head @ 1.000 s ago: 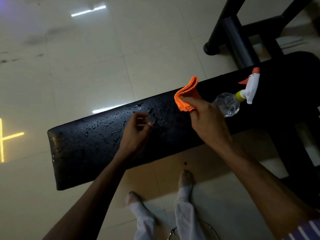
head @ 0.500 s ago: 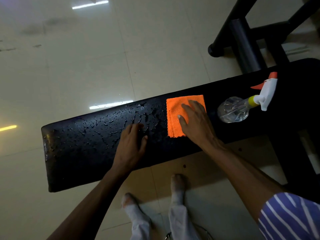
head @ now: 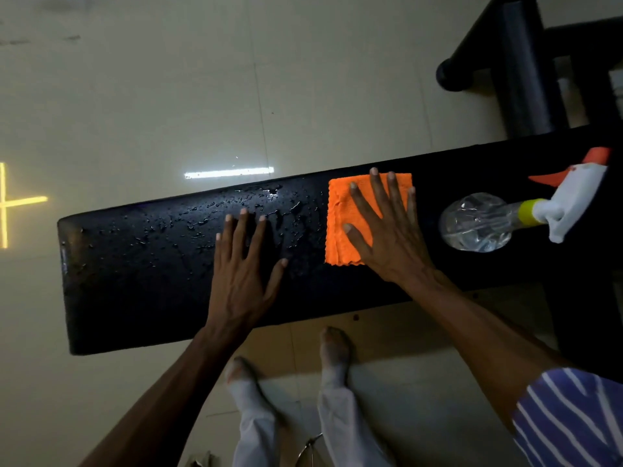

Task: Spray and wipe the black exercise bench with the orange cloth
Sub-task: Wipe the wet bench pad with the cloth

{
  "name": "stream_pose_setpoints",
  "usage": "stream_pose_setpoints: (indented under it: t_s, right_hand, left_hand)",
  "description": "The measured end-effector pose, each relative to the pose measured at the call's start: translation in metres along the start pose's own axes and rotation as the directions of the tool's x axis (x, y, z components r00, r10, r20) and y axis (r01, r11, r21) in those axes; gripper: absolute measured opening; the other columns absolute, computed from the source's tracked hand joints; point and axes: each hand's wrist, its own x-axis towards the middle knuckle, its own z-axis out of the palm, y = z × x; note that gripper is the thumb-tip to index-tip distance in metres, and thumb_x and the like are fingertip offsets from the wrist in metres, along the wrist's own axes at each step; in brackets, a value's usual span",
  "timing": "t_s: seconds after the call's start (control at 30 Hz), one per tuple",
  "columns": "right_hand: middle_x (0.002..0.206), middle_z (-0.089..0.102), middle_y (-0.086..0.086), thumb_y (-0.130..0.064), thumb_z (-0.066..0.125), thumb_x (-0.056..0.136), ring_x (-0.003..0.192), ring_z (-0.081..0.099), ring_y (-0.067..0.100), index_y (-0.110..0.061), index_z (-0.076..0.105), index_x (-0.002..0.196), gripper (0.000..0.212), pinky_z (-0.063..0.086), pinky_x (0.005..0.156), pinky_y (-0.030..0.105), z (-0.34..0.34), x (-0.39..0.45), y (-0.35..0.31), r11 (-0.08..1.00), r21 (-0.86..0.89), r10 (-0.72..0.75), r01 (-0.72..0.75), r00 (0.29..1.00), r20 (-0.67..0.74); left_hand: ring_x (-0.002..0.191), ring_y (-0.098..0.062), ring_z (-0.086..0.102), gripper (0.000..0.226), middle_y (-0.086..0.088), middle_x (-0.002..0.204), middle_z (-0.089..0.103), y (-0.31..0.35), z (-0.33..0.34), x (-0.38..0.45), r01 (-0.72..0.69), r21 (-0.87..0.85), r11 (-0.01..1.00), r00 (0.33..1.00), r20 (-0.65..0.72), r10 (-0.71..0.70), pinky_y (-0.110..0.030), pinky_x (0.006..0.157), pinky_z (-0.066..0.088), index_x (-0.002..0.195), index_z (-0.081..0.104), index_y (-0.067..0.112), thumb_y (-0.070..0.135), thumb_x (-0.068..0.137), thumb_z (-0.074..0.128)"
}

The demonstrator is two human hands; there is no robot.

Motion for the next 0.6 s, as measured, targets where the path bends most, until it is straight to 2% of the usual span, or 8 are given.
stream_pose_setpoints:
  t_s: [0.17, 0.2, 0.23, 0.33, 0.4, 0.5, 0.57, 0.6]
  right_hand:
    - [0.179, 0.003, 0.016, -0.053, 0.028, 0.111, 0.165, -0.001, 0.041, -0.026, 0.016, 0.17, 0.066, 0.001, 0.132, 0.063, -0.003, 0.036, -0.026, 0.967, 0.016, 0.254, -0.254, 0.964, -0.073]
    - [0.179, 0.003, 0.017, -0.052, 0.026, 0.111, 0.165, -0.001, 0.042, -0.026, 0.015, 0.17, 0.065, 0.002, 0.132, 0.063, 0.0, 0.035, -0.038, 0.965, 0.005, 0.263, -0.263, 0.961, -0.086]
    - [0.179, 0.003, 0.018, -0.052, 0.025, 0.112, 0.165, -0.001, 0.042, -0.026, 0.014, 0.17, 0.065, 0.003, 0.132, 0.062, 0.003, 0.028, -0.045, 0.974, -0.003, 0.228, -0.229, 0.97, -0.083]
    - [0.18, -0.002, 0.013, -0.056, 0.024, 0.112, 0.166, -0.004, 0.036, -0.028, 0.009, 0.171, 0.067, 0.005, 0.134, 0.058, 0.005, 0.0, -0.031, 0.999, -0.036, -0.001, -0.001, 0.999, -0.044]
    - [0.18, -0.001, 0.01, -0.059, 0.026, 0.111, 0.167, -0.003, 0.032, -0.027, 0.011, 0.171, 0.069, 0.005, 0.134, 0.056, -0.001, 0.0, -0.008, 0.997, -0.043, -0.057, 0.057, 0.998, -0.015]
    - [0.179, 0.007, 0.013, -0.054, 0.031, 0.111, 0.166, 0.003, 0.035, -0.023, 0.019, 0.17, 0.067, 0.005, 0.134, 0.057, -0.007, 0.029, -0.003, 0.993, 0.012, 0.12, -0.12, 0.991, -0.052]
    - [0.179, 0.008, 0.015, -0.049, 0.033, 0.111, 0.166, 0.003, 0.039, -0.023, 0.022, 0.169, 0.064, 0.003, 0.134, 0.057, -0.004, 0.044, -0.03, 0.965, 0.058, 0.261, -0.257, 0.961, -0.087]
    - [0.179, 0.008, 0.015, -0.048, 0.032, 0.111, 0.166, 0.002, 0.039, -0.024, 0.022, 0.169, 0.064, 0.002, 0.134, 0.056, -0.001, 0.043, -0.047, 0.962, 0.057, 0.273, -0.268, 0.957, -0.095]
  left_hand:
    - [0.163, -0.029, -0.004, 0.077, -0.008, 0.176, 0.005, -0.004, 0.007, -0.006, 0.019, 0.018, 1.0, 1.0, -0.023, -0.018, -0.054, 0.132, 0.011, 0.166, 0.018, 0.02, 0.054, 0.103, 0.044]
    - [0.163, -0.029, -0.004, 0.077, -0.008, 0.176, 0.006, -0.004, 0.008, -0.006, 0.02, 0.019, 1.0, 0.999, -0.027, -0.019, -0.054, 0.132, 0.011, 0.166, 0.018, 0.02, 0.054, 0.103, 0.045]
    - [0.163, -0.029, -0.003, 0.077, -0.008, 0.176, 0.006, -0.004, 0.008, -0.007, 0.021, 0.018, 1.0, 0.999, -0.027, -0.02, -0.055, 0.131, 0.011, 0.166, 0.018, 0.02, 0.054, 0.103, 0.045]
    - [0.163, -0.028, -0.004, 0.078, -0.007, 0.176, 0.005, -0.006, 0.008, -0.007, 0.022, 0.01, 1.0, 0.999, -0.036, -0.021, -0.054, 0.132, 0.011, 0.166, 0.018, 0.021, 0.055, 0.102, 0.046]
    - [0.163, -0.027, -0.005, 0.079, -0.006, 0.176, 0.005, -0.008, 0.008, -0.009, 0.031, 0.007, 1.0, 0.999, -0.044, -0.031, -0.053, 0.132, 0.011, 0.166, 0.018, 0.021, 0.056, 0.102, 0.046]
    - [0.163, -0.027, -0.004, 0.078, -0.006, 0.176, 0.005, -0.015, 0.01, -0.014, 0.03, 0.025, 0.999, 0.997, -0.072, -0.028, -0.052, 0.132, 0.01, 0.166, 0.019, 0.02, 0.057, 0.102, 0.045]
    - [0.163, -0.027, -0.003, 0.078, -0.007, 0.176, 0.006, -0.023, 0.009, -0.015, 0.032, 0.036, 0.999, 0.996, -0.085, -0.029, -0.051, 0.132, 0.01, 0.166, 0.019, 0.02, 0.058, 0.103, 0.043]
    - [0.163, -0.028, -0.003, 0.077, -0.007, 0.176, 0.007, -0.026, 0.008, -0.016, 0.032, 0.044, 0.998, 0.996, -0.079, -0.028, -0.051, 0.132, 0.01, 0.166, 0.019, 0.02, 0.058, 0.103, 0.042]
